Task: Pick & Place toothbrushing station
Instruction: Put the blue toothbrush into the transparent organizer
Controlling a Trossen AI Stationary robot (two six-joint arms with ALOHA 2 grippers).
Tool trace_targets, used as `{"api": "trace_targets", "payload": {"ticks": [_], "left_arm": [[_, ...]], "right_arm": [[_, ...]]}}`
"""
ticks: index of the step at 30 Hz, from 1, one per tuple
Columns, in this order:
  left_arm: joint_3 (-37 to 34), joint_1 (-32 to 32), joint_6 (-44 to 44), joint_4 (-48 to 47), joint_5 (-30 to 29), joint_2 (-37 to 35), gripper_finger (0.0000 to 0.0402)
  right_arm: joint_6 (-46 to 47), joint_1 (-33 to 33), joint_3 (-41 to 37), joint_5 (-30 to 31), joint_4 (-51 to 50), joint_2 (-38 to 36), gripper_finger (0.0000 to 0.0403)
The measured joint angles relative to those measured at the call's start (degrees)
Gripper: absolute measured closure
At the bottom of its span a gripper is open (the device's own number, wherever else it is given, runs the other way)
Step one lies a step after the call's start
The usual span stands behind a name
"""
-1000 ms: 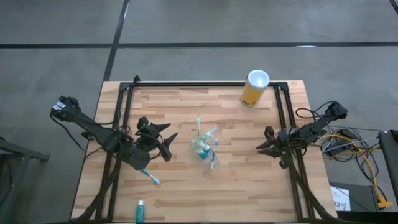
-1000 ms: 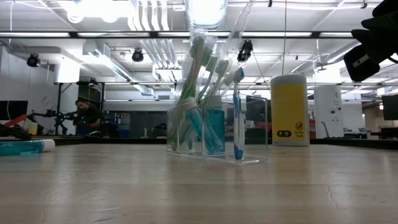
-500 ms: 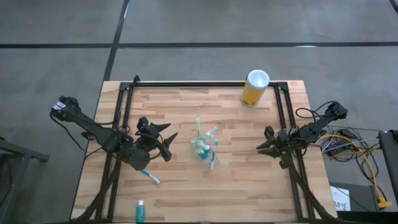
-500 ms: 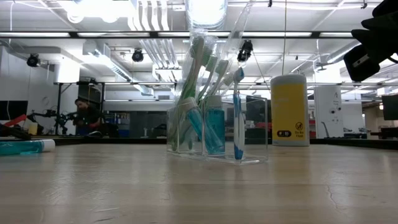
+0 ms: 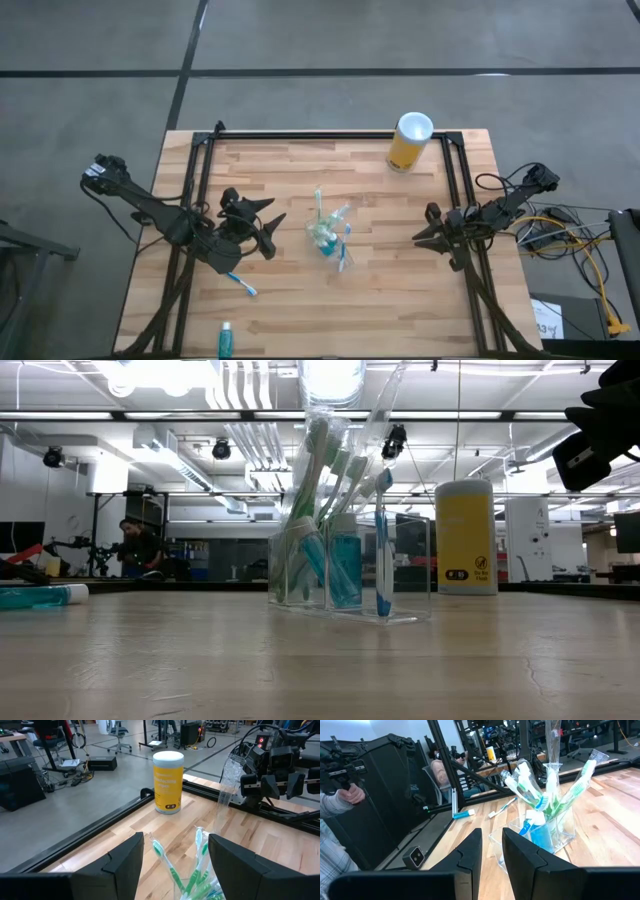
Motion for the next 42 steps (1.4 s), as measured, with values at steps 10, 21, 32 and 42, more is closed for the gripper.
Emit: {"api": "trace_targets", "payload": {"ticks": [10, 21, 32, 42], "left_arm": [[0.0, 0.04, 0.66, 0.07, 5.21, 1.05, 0.0174], [0.0, -0.18, -2.39, 1.18, 22.2, 8.3, 0.0174], [0.02, -5.0, -19.96, 0.88, 23.52, 15.54, 0.0174], [0.04, -12.28, -18.55, -15.97, 43.05, 12.62, 0.0174]], "right_arm": [[0.0, 0.0, 0.0, 0.0, 0.0, 0.0, 0.0327], [0.0, 0.0, 0.0, 0.0, 0.0, 0.0, 0.0327], [0.0, 0.0, 0.0, 0.0, 0.0, 0.0, 0.0327], [0.0, 0.0, 0.0, 0.0, 0.0, 0.0, 0.0327]]}}
